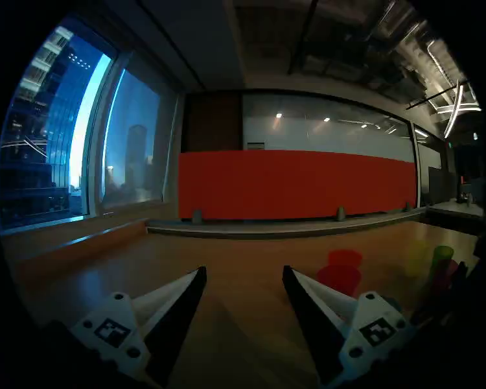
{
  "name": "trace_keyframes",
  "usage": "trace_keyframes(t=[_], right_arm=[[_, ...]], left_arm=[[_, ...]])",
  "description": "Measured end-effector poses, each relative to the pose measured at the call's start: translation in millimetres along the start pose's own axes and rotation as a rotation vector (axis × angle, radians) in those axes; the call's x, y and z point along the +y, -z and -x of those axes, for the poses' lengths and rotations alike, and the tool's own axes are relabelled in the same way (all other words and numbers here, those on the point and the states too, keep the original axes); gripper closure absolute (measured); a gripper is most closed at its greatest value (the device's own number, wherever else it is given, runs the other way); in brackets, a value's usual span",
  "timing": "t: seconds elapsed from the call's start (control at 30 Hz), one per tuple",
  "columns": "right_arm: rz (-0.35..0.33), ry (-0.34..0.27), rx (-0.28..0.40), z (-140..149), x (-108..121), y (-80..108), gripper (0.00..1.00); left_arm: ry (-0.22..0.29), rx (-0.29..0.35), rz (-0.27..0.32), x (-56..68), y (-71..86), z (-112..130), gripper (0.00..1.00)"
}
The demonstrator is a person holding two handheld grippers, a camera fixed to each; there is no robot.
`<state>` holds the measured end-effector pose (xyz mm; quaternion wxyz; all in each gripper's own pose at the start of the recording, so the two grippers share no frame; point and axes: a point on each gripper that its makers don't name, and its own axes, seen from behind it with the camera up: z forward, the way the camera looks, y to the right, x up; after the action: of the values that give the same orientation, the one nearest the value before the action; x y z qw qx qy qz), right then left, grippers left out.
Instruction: Pour water
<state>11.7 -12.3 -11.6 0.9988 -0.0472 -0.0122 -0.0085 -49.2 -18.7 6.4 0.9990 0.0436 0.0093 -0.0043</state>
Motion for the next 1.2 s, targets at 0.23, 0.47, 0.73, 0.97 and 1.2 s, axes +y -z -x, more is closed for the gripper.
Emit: trace_keyframes(t=[0.23,0.47,0.73,0.97,1.2], right_arm=[[-0.001,-0.001,-0.003,2.6,0.4,-0.3,0.01],[0.000,-0.008,-0.009,5.4,2.4,-0.4,0.01],[0.000,-0.008,-0.018,10.2,3.3,-1.5,0.01],[-0.001,-0.008,-0.014,8.4,4.7,-0.7,0.01],[-0.008,0.011,0.004,1.8,5.2,-0.6,0.01]], left_arm=[[-0.004,0.001,0.004,2.1,-1.0,3.6,0.14],[0.004,0.010,0.002,0.6,-1.0,2.7,0.14],[0.000,0.012,0.001,0.7,0.9,2.3,0.14],[0.000,0.010,0.002,1.3,1.0,2.3,0.14],[-0.001,0.009,0.002,1.6,1.5,2.4,0.14]])
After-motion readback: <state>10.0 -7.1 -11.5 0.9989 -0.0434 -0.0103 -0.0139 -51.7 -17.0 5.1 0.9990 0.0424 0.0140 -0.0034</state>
